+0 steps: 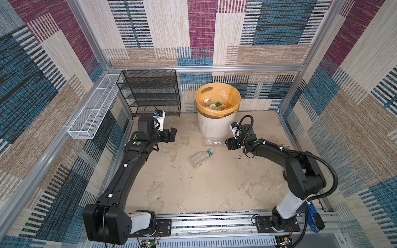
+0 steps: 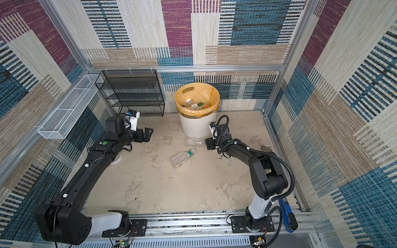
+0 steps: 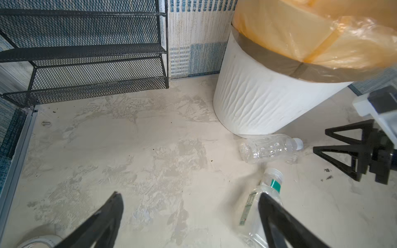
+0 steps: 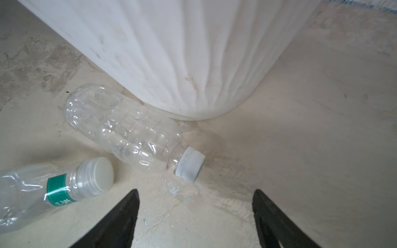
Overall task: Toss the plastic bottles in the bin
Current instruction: 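Lower the right gripper onto the green-label bottle while the left arm returns to rest, then close the right gripper around the green-label bottle's body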
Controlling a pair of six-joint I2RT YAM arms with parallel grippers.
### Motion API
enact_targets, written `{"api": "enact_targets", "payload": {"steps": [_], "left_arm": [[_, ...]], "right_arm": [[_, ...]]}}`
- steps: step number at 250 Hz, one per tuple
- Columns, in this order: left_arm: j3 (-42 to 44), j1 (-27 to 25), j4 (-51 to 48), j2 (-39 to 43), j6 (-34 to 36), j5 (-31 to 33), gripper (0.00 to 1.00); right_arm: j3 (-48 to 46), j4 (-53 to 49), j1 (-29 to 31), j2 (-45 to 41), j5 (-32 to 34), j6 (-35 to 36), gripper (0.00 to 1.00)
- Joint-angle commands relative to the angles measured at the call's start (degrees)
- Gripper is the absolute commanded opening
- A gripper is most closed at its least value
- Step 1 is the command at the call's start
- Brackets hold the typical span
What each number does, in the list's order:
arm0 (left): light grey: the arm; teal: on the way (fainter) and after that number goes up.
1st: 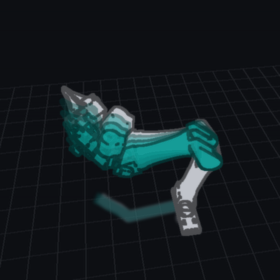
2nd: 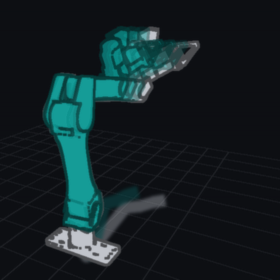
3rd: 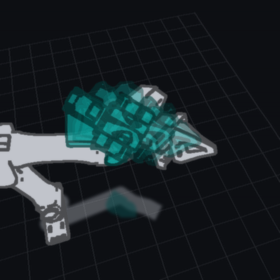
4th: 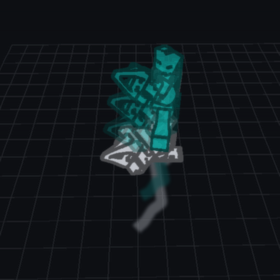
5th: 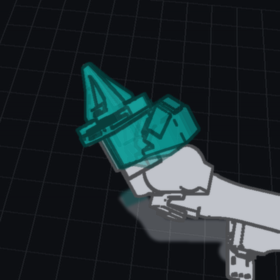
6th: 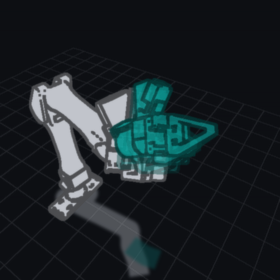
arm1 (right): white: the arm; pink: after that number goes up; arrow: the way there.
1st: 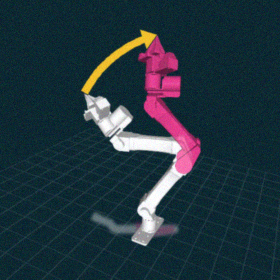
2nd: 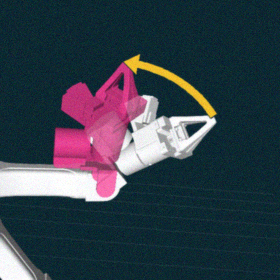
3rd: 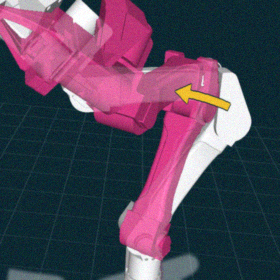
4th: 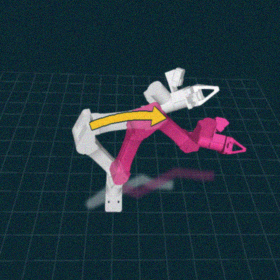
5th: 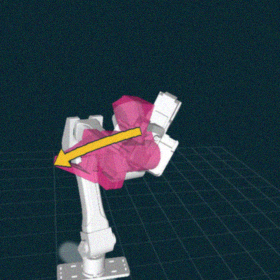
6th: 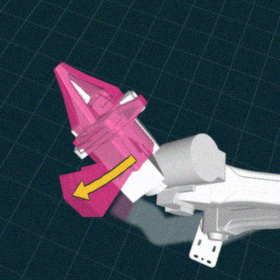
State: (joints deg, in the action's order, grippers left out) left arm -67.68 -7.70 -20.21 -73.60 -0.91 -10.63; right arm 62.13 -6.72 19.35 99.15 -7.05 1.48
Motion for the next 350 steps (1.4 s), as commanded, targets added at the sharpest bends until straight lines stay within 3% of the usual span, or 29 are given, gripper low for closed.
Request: {"api": "enact_targets", "payload": {"steps": [1, 54, 86, 125, 169, 236, 350], "left_arm": [[0.27, 0.15, 3.19, -0.8, 1.32, -3.95, 0.98], [-0.42, 0.15, 2.04, -3.64, 1.44, -6.35, 0.95], [-1.09, 0.26, 1.58, -5.18, 0.89, -6.4, 0.94], [-2.1, 0.32, 0.47, -6.81, -0.14, -7.49, 0.91], [-3.66, 0.76, -1.19, -8.46, -1.95, -7.67, 0.88], [-4.15, 1.8, -2.32, -7.97, -2.92, -6.46, 0.86], [-3.6, 4.52, -1.75, -5.68, -4.42, -6.29, 0.85]], "right_arm": [[1.5, 1.29, 0.32, 0.57, -6.79, 1.86, 0.84], [1.31, -4.9, 1.88, -4.34, -3.81, -1.48, 0.83], [0.18, -9.43, 4.93, -6.78, -2.94, -19.05, 0.82], [-1.01, -13.6, 14.99, -9.29, 0.57, -39.68, 0.88], [-3.14, -9.34, 15.71, -8.91, -7.94, -54.52, 0.92], [4.45, -11.12, 16.81, -0.82, -13.95, -61.35, 0.96], [12.52, -14.48, 18.41, 8.62, -16.92, -63.53, 0.96]]}}
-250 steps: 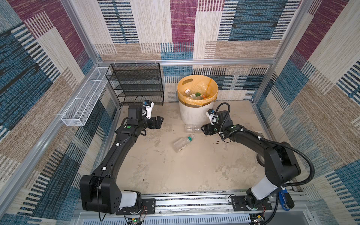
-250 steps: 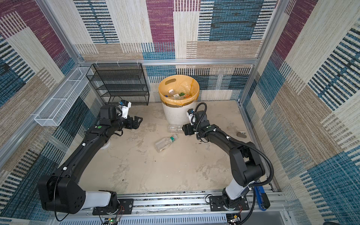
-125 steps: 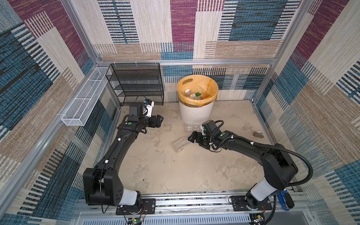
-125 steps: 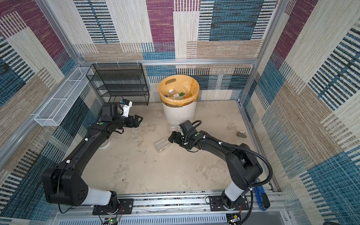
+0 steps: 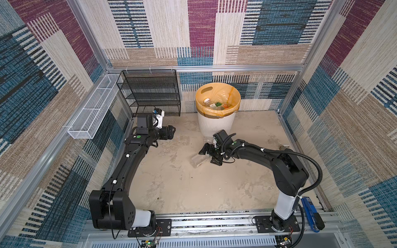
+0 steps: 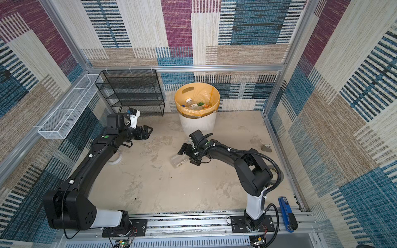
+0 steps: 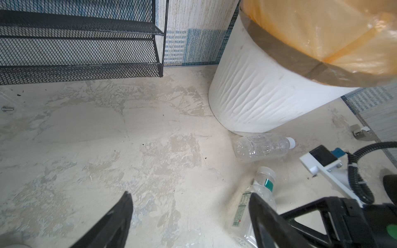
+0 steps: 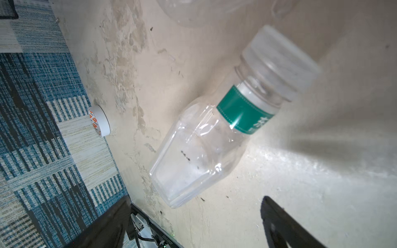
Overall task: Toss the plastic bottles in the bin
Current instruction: 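Close the right gripper around the green-label bottle's body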
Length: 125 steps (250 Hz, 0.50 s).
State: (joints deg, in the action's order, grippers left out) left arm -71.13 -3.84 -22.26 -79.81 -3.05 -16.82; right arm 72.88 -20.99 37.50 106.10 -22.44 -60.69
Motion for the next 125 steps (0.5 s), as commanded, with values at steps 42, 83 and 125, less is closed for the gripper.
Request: {"api": "enact_targets", "payload": {"steps": [42, 83, 125], "left_arm": [[0.12, 0.83, 0.64, 0.8, -2.5, -0.31, 0.85], [0.12, 1.02, 0.45, 1.32, -2.4, -0.18, 0.85], [0.29, 1.11, 0.59, 1.7, -2.4, -0.06, 0.85]], "right_arm": [[3.39, 0.18, 0.6, 4.78, -3.18, -2.22, 0.95], [5.61, -0.38, 0.74, 7.73, -4.27, -2.24, 0.95], [7.72, -1.07, 0.99, 10.2, -5.05, -2.59, 0.94]]}}
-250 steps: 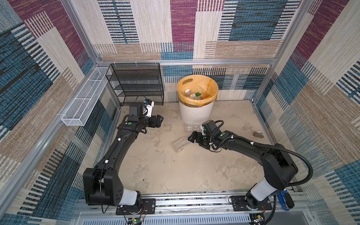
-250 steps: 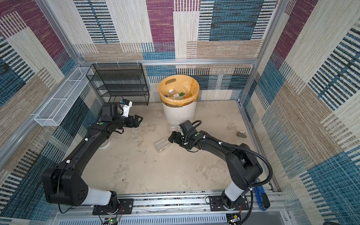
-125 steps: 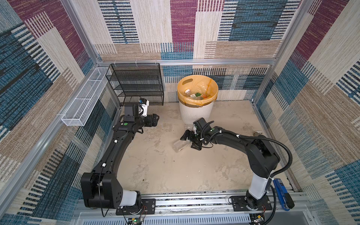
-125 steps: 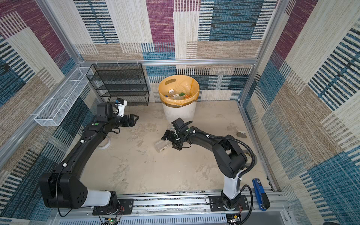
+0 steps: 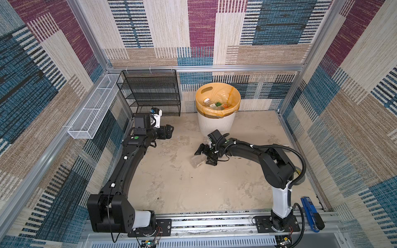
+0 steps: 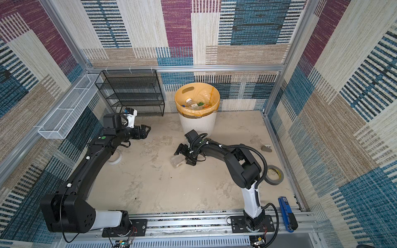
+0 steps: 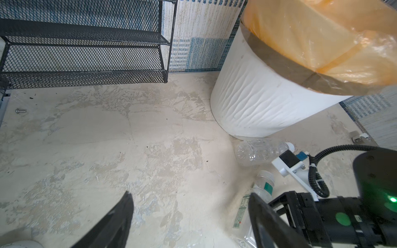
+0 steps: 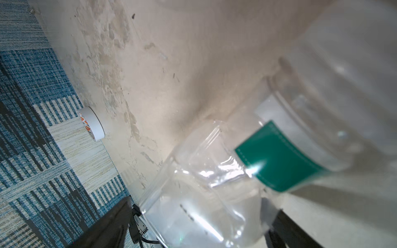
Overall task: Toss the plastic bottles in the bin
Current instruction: 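Close the right gripper around the green-label bottle's body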
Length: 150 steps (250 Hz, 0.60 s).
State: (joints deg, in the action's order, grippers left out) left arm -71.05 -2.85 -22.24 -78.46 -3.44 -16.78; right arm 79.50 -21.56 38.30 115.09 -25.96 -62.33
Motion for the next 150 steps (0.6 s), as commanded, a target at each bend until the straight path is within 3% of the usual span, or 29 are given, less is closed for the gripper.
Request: {"api": "enact_targets", "payload": {"steps": [1, 77, 150], "left_arm": [[0.21, 0.13, 0.55, 0.38, -2.01, -0.1, 0.85], [0.21, 0.64, 0.46, 0.56, -1.92, -0.01, 0.84], [0.21, 0.92, 0.44, 0.42, -1.84, -0.01, 0.84]], "right_arm": [[1.1, -0.5, 0.19, 1.2, -1.54, -0.95, 0.94], [2.17, -2.7, 0.18, 3.08, -0.64, 0.21, 0.85], [3.54, -12.19, 0.02, 1.15, 5.7, 9.88, 0.7]]}}
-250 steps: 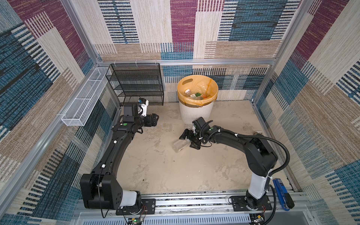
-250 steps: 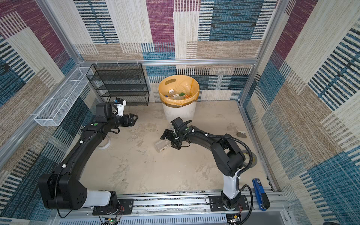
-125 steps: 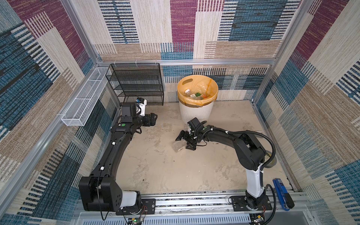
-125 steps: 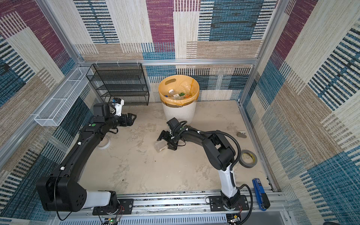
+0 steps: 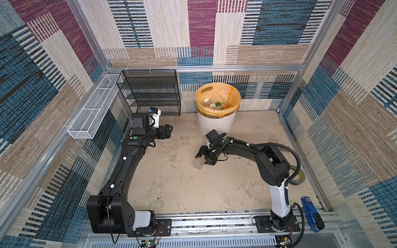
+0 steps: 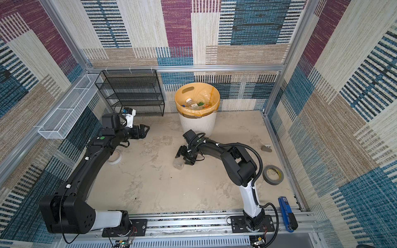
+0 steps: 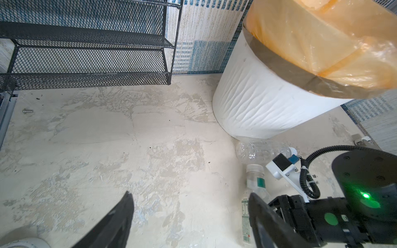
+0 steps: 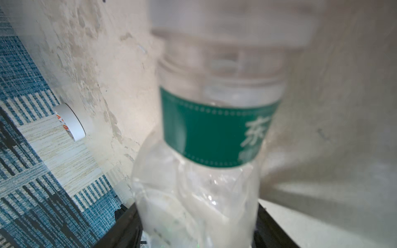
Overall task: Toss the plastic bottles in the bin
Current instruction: 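Close the right gripper around the green-label bottle's body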
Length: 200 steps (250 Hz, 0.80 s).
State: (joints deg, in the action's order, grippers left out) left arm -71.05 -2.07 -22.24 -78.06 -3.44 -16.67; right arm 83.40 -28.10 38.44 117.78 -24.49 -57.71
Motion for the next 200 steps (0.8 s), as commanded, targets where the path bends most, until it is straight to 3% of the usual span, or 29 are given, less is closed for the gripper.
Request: {"api": "enact_targets", "payload": {"steps": [1, 72, 118, 200], "left_arm": [[0.21, 0.13, 0.4, 0.07, -1.88, -0.12, 0.84], [0.21, 0.31, 0.46, -0.54, -2.03, -0.56, 0.84], [0.21, 0.4, 0.62, -0.9, -2.1, -1.97, 0.83], [0.21, 0.57, 0.58, -1.11, -2.01, -2.3, 0.82]], "right_arm": [[-0.39, -5.78, -0.12, -1.6, 4.3, 5.34, 0.7], [-4.85, -10.31, -0.12, -5.22, 9.46, 10.99, 0.65], [-1.91, -13.72, 0.43, -5.25, 13.83, 14.76, 0.81], [2.3, -17.7, 2.57, -2.42, 23.88, 19.4, 0.79]]}}
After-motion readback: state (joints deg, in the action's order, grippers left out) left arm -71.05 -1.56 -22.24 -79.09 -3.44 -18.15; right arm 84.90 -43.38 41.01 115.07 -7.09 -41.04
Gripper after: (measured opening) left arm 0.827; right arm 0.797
